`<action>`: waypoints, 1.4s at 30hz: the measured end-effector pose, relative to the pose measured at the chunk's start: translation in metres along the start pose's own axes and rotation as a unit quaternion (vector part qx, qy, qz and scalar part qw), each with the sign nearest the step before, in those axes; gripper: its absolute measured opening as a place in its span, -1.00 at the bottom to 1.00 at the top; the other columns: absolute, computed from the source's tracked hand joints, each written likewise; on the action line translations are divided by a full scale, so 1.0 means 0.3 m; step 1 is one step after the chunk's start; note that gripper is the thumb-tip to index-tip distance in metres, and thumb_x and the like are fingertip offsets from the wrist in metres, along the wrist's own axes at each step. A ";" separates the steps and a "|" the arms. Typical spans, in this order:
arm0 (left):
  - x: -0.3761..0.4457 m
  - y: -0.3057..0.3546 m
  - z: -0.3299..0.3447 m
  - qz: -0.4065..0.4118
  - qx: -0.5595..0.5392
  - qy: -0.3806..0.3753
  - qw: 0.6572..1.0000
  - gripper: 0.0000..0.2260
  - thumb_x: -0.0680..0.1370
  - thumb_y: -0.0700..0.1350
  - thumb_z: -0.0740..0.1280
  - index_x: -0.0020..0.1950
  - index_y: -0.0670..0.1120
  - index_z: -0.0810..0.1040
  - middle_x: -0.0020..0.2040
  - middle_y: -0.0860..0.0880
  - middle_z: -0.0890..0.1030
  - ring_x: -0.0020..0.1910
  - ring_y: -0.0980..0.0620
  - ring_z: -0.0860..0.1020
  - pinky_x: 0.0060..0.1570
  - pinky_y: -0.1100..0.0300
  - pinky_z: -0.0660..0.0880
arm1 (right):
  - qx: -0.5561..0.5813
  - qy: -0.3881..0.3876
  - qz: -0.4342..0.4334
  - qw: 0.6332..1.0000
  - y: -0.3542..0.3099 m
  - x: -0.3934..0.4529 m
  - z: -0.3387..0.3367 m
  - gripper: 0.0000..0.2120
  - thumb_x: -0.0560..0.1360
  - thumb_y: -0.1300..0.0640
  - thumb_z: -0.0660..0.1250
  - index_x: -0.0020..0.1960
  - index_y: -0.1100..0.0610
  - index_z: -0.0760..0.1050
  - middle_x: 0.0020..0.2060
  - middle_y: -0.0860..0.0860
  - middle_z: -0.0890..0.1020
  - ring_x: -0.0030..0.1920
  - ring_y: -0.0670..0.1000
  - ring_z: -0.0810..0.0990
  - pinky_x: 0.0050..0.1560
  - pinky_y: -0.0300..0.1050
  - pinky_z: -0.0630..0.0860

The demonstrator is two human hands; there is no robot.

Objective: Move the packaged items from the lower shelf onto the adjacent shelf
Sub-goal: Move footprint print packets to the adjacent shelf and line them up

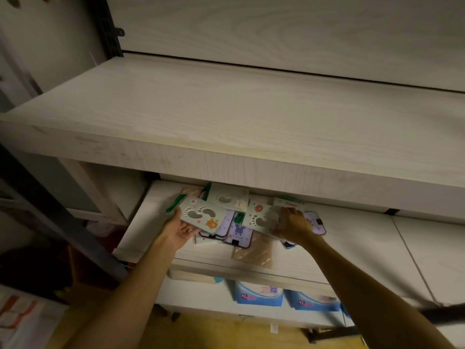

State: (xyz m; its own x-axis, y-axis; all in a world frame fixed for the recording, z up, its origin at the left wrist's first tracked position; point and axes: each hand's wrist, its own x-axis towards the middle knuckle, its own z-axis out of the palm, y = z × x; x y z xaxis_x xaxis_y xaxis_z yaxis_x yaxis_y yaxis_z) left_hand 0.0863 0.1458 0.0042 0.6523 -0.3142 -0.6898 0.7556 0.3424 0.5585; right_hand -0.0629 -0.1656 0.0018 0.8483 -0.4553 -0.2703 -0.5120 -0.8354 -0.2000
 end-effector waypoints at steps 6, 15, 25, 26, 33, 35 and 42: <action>-0.015 -0.001 -0.004 -0.020 -0.024 -0.020 0.999 -0.62 0.64 0.13 0.18 0.24 -0.13 0.51 0.14 -0.20 0.64 0.08 -0.17 0.60 -0.04 -0.10 0.54 | -0.045 -0.006 0.113 0.993 -0.004 -0.007 -0.001 0.09 0.27 -0.34 0.49 0.54 0.15 0.06 0.36 0.17 0.28 0.37 0.17 0.26 0.35 0.03 0.35; -0.061 -0.006 0.065 -0.049 0.113 -0.095 0.988 -0.58 0.45 -0.35 0.41 0.29 -0.20 0.48 0.24 -0.27 0.60 0.22 -0.21 0.58 0.20 -0.11 0.53 | 0.240 0.007 0.185 0.953 0.056 -0.057 0.008 -0.36 0.28 -0.01 0.62 0.22 0.15 0.41 0.08 0.10 0.60 -0.01 0.04 0.61 -0.09 -0.05 0.65; -0.163 -0.126 0.182 -0.049 0.189 -0.191 0.962 -0.65 0.54 -0.38 0.30 0.26 -0.07 0.52 0.18 -0.20 0.63 0.15 -0.19 0.59 0.07 -0.07 0.57 | 0.676 -0.062 0.153 0.718 0.157 -0.306 -0.022 -0.71 0.53 0.35 0.33 0.23 0.38 0.45 0.19 0.35 0.58 0.07 0.29 0.67 -0.02 0.13 0.66; -0.174 -0.146 0.191 -0.045 0.196 -0.197 0.959 -0.62 0.52 -0.41 0.30 0.26 -0.06 0.52 0.17 -0.20 0.64 0.15 -0.20 0.60 0.05 -0.07 0.58 | 0.691 -0.057 0.168 0.700 0.165 -0.342 -0.020 -0.74 0.54 0.38 0.30 0.22 0.41 0.45 0.19 0.35 0.58 0.07 0.30 0.66 -0.06 0.09 0.67; -0.271 -0.367 0.279 -0.038 0.265 -0.214 0.940 -0.61 0.46 -0.36 0.41 0.28 -0.17 0.53 0.10 -0.21 0.69 0.01 -0.15 0.69 -0.12 0.00 0.64 | 0.729 0.000 0.188 0.658 0.293 -0.640 -0.002 -0.75 0.58 0.24 0.30 0.25 0.23 0.48 0.08 0.24 0.68 0.09 0.23 0.69 0.07 0.19 0.64; -0.320 -0.449 0.317 -0.029 0.274 -0.223 0.935 -0.61 0.47 -0.34 0.42 0.27 -0.15 0.53 0.16 -0.23 0.67 0.08 -0.19 0.67 -0.03 -0.05 0.64 | 0.735 0.012 0.188 0.651 0.355 -0.718 0.003 -0.73 0.56 0.24 0.32 0.26 0.22 0.47 0.09 0.24 0.68 0.08 0.23 0.69 0.07 0.20 0.63; -0.539 -0.770 0.435 -0.014 0.321 -0.246 0.915 -0.64 0.50 -0.31 0.41 0.29 -0.17 0.53 0.11 -0.18 0.70 0.04 -0.15 0.69 -0.03 -0.05 0.63 | 0.731 0.039 0.153 0.664 0.587 -1.011 -0.008 -0.72 0.57 0.26 0.32 0.27 0.19 0.48 0.12 0.19 0.68 0.10 0.21 0.68 -0.01 0.14 0.66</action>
State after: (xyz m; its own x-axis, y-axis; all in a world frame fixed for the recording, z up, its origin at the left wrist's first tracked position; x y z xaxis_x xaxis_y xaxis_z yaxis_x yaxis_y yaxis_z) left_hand -0.1859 0.0019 0.0470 0.4616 -0.7289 -0.5057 0.5499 -0.2122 0.8078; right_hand -0.4102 -0.1754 0.0509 0.6495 -0.5969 -0.4710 -0.1973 0.4660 -0.8625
